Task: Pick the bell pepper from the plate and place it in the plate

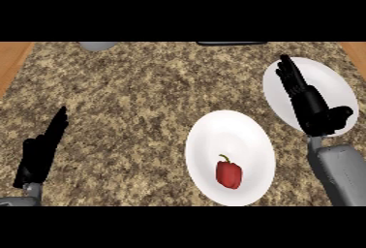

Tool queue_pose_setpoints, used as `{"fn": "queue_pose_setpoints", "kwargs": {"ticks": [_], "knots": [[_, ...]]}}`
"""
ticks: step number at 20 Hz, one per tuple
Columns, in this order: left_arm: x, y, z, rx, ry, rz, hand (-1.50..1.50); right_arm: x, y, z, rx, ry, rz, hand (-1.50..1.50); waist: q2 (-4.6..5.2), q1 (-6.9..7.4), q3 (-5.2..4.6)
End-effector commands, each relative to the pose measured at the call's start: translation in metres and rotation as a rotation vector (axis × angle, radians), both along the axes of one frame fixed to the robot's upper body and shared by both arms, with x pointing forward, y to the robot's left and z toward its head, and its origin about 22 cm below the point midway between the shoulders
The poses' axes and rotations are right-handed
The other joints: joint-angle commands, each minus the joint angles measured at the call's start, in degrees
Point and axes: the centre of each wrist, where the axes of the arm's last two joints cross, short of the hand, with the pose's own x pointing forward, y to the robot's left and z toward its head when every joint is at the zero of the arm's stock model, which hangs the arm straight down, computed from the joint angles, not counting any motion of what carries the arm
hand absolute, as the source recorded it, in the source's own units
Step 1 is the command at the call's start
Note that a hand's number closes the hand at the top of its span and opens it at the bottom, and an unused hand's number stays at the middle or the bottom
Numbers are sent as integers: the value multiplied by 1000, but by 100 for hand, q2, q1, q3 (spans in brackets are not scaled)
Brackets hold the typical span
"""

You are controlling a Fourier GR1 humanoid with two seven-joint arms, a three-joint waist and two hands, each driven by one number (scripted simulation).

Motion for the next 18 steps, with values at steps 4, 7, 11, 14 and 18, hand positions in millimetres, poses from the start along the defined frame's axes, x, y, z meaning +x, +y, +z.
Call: {"fn": "queue_pose_setpoints", "kwargs": {"ticks": [4, 7, 11, 14, 18], "knots": [[-8, -42, -27, -197, 129, 34, 0, -14, -19, 74, -64, -153, -185, 150, 18, 21, -95], [-11, -47, -36, -260, 157, 34, 0, -23, -83, 73, -682, -91, -290, 150, 45, -308, -337], [-27, -74, -45, -394, 193, 28, 0, -50, -58, 64, -298, -255, -653, -150, -44, -251, -100], [-11, -58, -42, -386, 204, 19, 0, -97, -32, 46, -233, -284, -621, -150, 22, -166, -91], [-13, -83, -35, -385, 178, -29, 0, -138, -15, 58, -318, -275, -581, -150, 47, 11, -90]]}}
